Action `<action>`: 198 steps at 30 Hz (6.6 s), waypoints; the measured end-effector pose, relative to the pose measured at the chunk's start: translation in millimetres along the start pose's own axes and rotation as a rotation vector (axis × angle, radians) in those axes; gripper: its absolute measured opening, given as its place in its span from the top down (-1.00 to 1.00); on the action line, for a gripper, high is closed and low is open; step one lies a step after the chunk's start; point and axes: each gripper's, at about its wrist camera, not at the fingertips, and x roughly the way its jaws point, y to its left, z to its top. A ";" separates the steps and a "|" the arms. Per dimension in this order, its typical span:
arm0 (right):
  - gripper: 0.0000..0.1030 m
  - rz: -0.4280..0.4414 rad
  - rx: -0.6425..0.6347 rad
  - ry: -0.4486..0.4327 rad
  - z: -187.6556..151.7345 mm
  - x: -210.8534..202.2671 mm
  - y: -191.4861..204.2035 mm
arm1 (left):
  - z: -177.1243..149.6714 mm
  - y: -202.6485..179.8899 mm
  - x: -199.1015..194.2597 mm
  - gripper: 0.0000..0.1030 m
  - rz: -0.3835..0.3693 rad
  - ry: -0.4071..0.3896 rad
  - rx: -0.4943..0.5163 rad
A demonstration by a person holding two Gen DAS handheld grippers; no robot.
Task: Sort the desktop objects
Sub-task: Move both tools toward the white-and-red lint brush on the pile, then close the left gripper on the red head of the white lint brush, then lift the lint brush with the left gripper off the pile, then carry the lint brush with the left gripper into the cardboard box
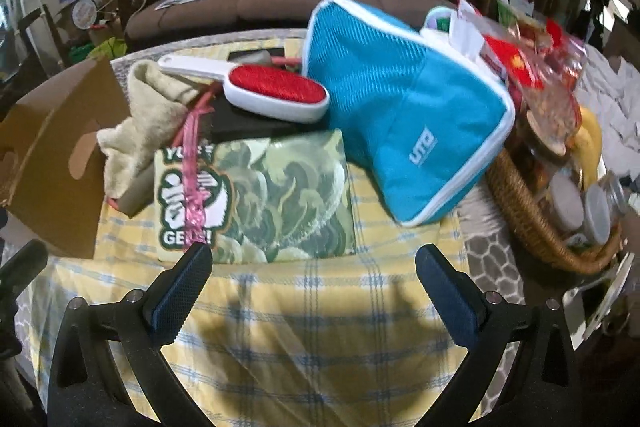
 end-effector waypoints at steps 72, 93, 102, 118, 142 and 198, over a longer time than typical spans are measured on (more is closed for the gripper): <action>-0.34 0.249 0.117 -0.072 84.6 82.7 -16.4 | 123.3 -24.3 223.1 -0.12 -0.665 0.348 -0.830; -0.32 0.295 0.086 -0.080 92.3 81.7 -16.6 | 118.3 -36.1 223.6 0.02 -0.722 0.411 -0.792; -0.57 0.511 0.335 -0.075 89.4 101.6 -49.0 | 115.1 -24.8 233.6 0.00 -0.774 0.420 -0.885; 0.26 0.619 0.407 -0.064 81.8 113.8 -56.2 | 112.7 -32.4 246.4 0.35 -0.794 0.432 -0.911; 0.07 0.715 0.743 0.024 96.5 153.7 -96.6 | 99.9 -26.9 248.8 0.46 -0.849 0.405 -0.923; 0.15 0.855 0.456 0.057 119.3 -0.7 223.5 | 44.3 272.7 50.0 0.45 -0.849 0.211 -0.968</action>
